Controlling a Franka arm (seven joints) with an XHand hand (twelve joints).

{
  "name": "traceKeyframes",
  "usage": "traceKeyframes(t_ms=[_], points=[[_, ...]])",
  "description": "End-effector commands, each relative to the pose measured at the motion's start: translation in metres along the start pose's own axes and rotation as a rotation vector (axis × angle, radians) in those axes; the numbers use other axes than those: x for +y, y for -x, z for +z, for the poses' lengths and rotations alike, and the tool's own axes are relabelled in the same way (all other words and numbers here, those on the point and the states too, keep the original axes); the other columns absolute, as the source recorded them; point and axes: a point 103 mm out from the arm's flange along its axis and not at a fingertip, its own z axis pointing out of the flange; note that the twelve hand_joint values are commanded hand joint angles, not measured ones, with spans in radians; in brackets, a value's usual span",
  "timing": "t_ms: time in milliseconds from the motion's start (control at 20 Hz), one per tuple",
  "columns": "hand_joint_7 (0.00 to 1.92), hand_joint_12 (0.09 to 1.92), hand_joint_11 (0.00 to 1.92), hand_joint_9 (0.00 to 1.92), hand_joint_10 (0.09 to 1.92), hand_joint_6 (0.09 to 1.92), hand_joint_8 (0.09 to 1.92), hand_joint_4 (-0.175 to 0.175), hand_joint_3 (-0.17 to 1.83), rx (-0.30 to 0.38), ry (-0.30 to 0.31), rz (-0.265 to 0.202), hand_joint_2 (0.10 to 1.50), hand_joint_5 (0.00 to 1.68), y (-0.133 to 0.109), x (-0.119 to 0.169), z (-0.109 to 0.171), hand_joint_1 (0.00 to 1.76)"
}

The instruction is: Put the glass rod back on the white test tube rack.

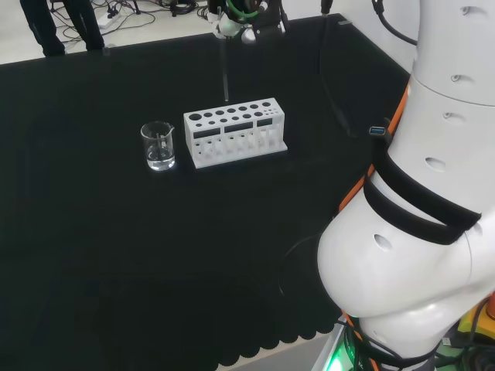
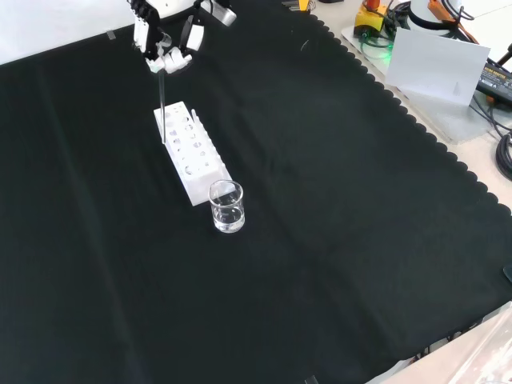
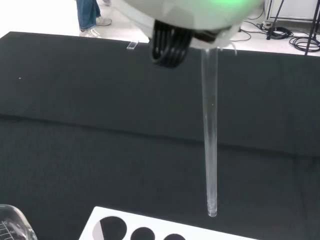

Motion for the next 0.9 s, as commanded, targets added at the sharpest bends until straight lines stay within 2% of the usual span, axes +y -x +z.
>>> traceKeyframes(t_ms=[50,350,900], points=[[1.24,0.81,1.65,1.64,0.83,0.56,1.04,-0.175,0.74,0.002,0.001,0.007,0.64,1.20,0.002,-0.002,0.000,1.32],[1.25,0.81,1.65,1.64,0.83,0.56,1.03,-0.175,0.74,-0.001,0.019,0.011,0.64,1.20,0.000,-0.017,-0.014,1.32],[1.25,0.81,1.65,1.64,0.83,0.56,1.03,-0.175,0.74,-0.007,0.019,0.005,0.64,1.20,-0.008,-0.026,-0.015,1.32]])
